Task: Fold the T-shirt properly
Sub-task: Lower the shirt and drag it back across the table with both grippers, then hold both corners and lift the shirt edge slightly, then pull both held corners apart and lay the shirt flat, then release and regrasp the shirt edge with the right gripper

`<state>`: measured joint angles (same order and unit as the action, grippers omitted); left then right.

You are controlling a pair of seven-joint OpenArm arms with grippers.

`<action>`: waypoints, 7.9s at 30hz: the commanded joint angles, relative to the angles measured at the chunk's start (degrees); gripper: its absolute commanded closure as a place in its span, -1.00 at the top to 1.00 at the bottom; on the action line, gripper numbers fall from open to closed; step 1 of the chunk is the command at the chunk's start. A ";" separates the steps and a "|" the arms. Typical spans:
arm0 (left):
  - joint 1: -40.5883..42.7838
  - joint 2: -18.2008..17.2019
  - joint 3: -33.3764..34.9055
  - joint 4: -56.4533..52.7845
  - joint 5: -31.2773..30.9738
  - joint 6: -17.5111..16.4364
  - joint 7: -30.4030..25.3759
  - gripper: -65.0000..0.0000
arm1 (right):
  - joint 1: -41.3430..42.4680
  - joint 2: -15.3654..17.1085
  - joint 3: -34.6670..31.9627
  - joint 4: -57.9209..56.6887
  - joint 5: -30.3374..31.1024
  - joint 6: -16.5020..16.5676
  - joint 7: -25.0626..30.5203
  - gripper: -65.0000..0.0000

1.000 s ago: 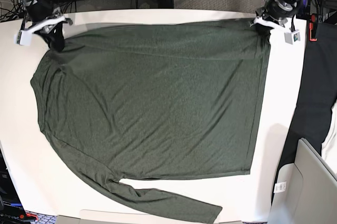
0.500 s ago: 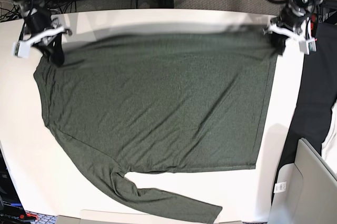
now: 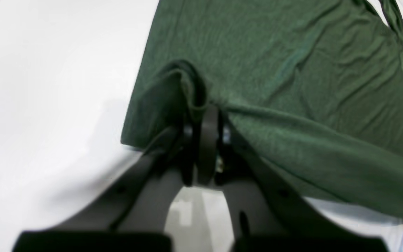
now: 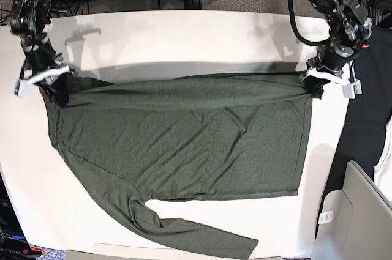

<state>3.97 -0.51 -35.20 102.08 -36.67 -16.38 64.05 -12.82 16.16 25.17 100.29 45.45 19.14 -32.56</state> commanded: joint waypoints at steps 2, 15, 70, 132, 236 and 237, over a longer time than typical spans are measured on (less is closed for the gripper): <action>-1.64 -0.50 -0.18 -1.38 -1.01 -0.19 -1.50 -1.00 | 2.84 1.20 0.46 -1.52 0.75 0.16 2.09 -0.99; -5.42 -0.59 -0.18 -10.79 -1.01 -0.19 -5.28 -1.00 | 14.01 0.94 -6.05 -12.95 0.66 0.16 2.18 -0.99; 0.91 -2.43 -0.80 -9.73 -6.90 -0.01 3.77 -0.09 | -4.81 0.94 -2.97 0.68 1.10 -0.10 2.09 -0.26; -3.84 -2.87 -0.71 -15.53 -6.90 -0.10 4.30 -1.00 | 7.41 -0.12 7.32 -26.40 13.85 -0.37 -1.77 -0.62; 15.33 -6.65 -9.50 0.20 -13.14 -0.01 8.52 -0.47 | -19.05 -4.60 -5.26 4.02 20.53 4.91 -13.55 -0.29; 15.33 -6.65 -9.50 0.20 -13.14 -0.01 8.52 -0.47 | -19.22 -4.60 -5.70 4.02 20.53 4.91 -13.55 -0.29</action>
<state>19.35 -6.39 -44.62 101.19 -48.84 -16.34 72.86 -31.64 11.11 19.38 103.37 64.84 23.18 -46.89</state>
